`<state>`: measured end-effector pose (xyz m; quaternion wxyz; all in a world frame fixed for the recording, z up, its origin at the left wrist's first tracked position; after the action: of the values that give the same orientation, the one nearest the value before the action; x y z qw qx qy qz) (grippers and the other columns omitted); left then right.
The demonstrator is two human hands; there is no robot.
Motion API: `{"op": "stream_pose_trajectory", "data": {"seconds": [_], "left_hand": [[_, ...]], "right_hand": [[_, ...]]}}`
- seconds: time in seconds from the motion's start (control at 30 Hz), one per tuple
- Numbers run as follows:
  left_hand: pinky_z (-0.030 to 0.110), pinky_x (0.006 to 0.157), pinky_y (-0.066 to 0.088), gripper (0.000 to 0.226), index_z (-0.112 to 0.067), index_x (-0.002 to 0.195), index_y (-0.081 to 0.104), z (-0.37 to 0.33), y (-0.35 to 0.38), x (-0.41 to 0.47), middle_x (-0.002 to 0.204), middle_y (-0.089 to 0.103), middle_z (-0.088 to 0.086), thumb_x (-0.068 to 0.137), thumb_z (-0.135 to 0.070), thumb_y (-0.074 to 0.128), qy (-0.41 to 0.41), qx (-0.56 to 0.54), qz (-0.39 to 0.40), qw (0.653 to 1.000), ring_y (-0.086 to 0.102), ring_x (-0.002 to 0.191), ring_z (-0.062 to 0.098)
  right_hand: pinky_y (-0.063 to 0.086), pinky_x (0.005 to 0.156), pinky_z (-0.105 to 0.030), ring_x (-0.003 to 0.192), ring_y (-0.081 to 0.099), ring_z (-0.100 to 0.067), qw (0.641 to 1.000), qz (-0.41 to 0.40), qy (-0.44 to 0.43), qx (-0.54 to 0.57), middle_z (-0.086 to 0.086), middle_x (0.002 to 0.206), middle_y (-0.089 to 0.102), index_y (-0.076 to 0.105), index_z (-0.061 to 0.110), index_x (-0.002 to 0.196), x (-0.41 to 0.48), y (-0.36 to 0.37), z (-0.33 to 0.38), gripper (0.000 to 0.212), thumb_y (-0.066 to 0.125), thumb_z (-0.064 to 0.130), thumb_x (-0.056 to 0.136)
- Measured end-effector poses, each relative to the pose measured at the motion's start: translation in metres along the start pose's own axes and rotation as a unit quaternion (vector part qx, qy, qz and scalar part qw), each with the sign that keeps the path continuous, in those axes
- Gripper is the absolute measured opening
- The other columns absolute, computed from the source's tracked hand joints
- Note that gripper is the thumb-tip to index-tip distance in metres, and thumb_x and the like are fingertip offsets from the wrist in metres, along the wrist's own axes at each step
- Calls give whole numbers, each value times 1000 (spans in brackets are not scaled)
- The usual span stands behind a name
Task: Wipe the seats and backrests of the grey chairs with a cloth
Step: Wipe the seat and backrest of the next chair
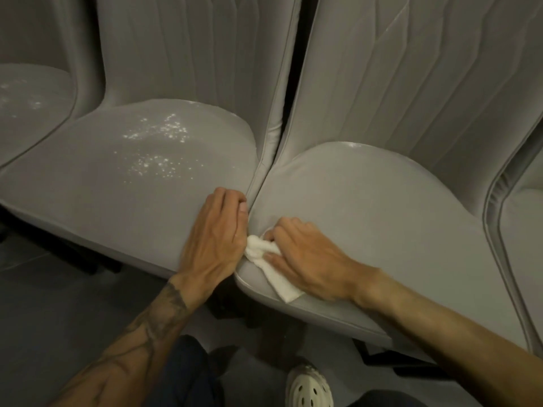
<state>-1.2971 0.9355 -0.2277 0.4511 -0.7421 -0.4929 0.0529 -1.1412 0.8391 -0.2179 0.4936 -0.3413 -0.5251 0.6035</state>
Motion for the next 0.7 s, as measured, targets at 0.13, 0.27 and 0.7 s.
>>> {"op": "stream_pose_trajectory", "data": {"seconds": [0.13, 0.27, 0.7], "left_hand": [[40, 79, 43, 39, -10, 100, 56, -1, 0, 0, 99, 50, 6, 106, -35, 26, -3, 4, 4, 1000, 47, 87, 21], [42, 80, 45, 39, -11, 98, 58, 2, 2, 1, 101, 51, 6, 105, -35, 29, 6, 28, 17, 999, 47, 89, 19], [27, 84, 31, 37, -15, 98, 63, 9, 5, 3, 107, 53, 3, 104, -41, 37, 30, 57, 9, 998, 38, 94, 8]], "right_hand": [[37, 94, -41, 104, 47, -27, 988, -15, 133, -78, -9, 118, 49, 50, 11, 122, 30, -12, -29, 37, 33, 41, 107], [38, 85, -33, 93, 42, -17, 999, -18, 38, -22, -4, 111, 49, 51, 15, 116, 13, 6, 21, 33, 35, 42, 107], [37, 85, -30, 95, 42, -14, 999, 29, 13, -35, 2, 114, 47, 50, 20, 120, -15, -1, 34, 34, 31, 45, 106]]}}
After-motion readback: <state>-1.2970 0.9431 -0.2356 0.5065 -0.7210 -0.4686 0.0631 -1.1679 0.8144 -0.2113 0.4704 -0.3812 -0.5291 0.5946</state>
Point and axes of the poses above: each hand's wrist, its own x-axis towards the middle knuckle, its own y-axis out of the palm, z = x × y, the point moved 3 cm from there along x, towards the middle knuckle
